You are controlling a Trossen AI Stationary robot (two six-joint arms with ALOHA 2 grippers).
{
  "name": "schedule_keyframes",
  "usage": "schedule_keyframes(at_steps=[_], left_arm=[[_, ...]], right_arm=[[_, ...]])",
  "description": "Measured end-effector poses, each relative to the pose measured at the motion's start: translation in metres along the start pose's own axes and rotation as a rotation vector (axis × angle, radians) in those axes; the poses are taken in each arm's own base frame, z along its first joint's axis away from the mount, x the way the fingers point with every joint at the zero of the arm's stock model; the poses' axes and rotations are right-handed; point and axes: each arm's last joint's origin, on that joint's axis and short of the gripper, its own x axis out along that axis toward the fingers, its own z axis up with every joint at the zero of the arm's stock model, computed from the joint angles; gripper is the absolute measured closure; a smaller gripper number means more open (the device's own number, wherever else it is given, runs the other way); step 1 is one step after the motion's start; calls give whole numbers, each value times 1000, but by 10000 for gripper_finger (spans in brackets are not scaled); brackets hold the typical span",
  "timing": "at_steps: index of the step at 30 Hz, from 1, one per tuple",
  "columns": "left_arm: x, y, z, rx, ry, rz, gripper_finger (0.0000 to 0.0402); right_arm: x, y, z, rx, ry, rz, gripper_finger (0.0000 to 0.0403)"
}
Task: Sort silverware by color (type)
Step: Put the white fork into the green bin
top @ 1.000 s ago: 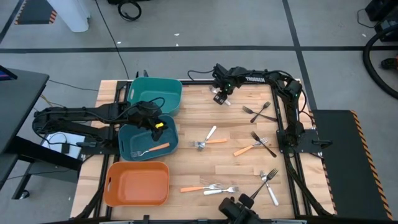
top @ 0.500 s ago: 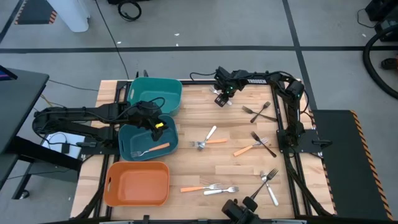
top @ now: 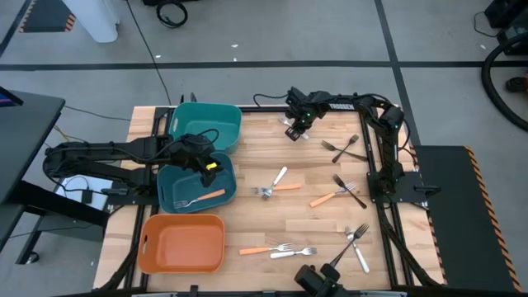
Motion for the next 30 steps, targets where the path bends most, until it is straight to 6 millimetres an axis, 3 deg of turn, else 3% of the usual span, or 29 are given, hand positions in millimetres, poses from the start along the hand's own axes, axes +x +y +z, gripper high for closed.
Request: schedule_keyframes(at_steps=[4, 14, 17, 18, 23, 26, 30], left_arm=[[0, 0, 0, -8, 0, 0, 269], [0, 0, 3, -89, -21, -5, 269], [0, 3, 11, -159, -93, -21, 269], [0, 4, 16, -196, -129, -29, 269], [-6, 9, 42, -394, -366, -112, 269], [-12, 14, 55, -437, -485, -153, 269], [-15, 19, 61, -448, -547, -156, 269]], right_arm=[[-15, 3, 3, -20, 18, 22, 357], [-81, 15, 25, -33, -199, 124, 357], [-102, 25, 25, -51, -258, 203, 363], [-109, 31, 25, -68, -286, 226, 381], [-147, 67, 27, -184, -506, 317, 402], [-157, 85, 27, -213, -591, 280, 398], [-158, 90, 25, -243, -611, 184, 394]])
